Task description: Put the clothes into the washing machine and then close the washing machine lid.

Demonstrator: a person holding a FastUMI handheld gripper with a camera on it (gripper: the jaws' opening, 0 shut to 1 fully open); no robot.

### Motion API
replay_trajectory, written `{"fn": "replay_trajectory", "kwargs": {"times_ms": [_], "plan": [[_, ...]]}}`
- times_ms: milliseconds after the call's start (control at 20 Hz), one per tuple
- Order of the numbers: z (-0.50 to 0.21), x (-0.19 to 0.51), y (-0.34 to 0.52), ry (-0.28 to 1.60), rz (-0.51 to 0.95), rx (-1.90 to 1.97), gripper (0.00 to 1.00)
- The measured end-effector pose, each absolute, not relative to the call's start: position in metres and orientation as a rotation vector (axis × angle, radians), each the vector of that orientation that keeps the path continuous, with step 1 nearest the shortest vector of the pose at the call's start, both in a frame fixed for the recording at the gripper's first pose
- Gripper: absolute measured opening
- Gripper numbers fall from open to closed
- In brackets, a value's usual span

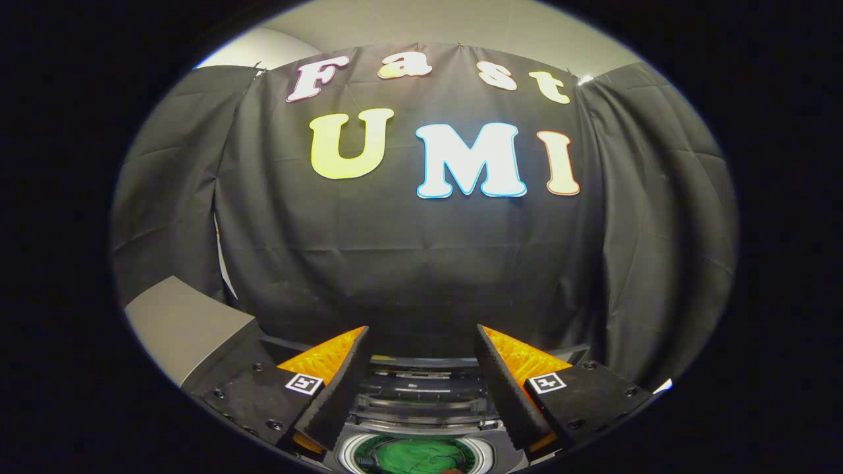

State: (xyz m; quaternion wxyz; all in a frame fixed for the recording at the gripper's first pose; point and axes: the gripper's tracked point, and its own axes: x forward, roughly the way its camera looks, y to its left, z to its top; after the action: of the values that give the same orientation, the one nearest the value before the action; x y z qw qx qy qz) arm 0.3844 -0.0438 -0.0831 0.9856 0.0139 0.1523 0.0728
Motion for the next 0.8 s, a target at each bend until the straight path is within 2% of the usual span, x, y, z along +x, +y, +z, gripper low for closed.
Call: {"fn": "replay_trajectory", "kwargs": {"times_ms": [300,800], "plan": [[-0.105,0.416,-0.041,0.354,0.132,0.063,0.98],[-0.124,0.424,-0.034,0.399,0.135,0.079,0.98]]}}
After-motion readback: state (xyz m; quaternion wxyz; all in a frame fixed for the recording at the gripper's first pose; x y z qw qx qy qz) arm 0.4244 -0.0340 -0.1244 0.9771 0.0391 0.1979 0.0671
